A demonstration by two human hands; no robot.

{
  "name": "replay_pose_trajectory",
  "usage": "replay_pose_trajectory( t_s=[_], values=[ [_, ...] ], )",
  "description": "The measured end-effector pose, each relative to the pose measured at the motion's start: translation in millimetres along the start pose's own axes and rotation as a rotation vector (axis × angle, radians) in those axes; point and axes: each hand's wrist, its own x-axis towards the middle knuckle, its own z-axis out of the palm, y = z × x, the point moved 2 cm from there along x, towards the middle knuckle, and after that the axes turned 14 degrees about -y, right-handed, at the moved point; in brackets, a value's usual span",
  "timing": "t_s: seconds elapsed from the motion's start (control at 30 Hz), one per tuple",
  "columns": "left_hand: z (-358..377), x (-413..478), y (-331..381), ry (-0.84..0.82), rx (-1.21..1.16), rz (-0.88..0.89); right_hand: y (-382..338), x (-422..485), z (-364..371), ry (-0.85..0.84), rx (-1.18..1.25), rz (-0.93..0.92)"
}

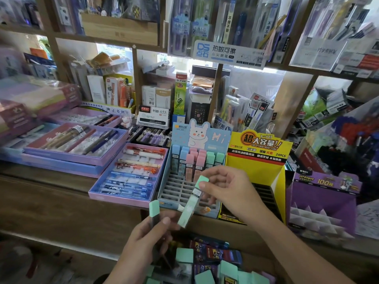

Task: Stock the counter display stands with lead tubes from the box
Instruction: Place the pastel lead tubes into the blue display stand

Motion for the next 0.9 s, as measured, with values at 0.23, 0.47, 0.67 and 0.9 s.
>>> replay_pose_trajectory(
  t_s=[0.23, 0.47, 0.67, 0.9],
  values=[
    [-1, 15, 1, 0.068, -0.174, 0.0, -6, 3, -42, 0.221, -0.111, -0.072],
    [-5, 13, -3, 0.025, -0.165, 0.005, -6, 18, -60, 0.275, -0.262, -0.102],
    [1, 8, 1, 0.02, -0.125, 0.008, 5, 28, -63, 0.243, -0.36, -0.094],
    [7, 5, 5, 0.016, -0.121, 0.024, 9, 28, -63, 0.198, -0.478, -0.132]
  ],
)
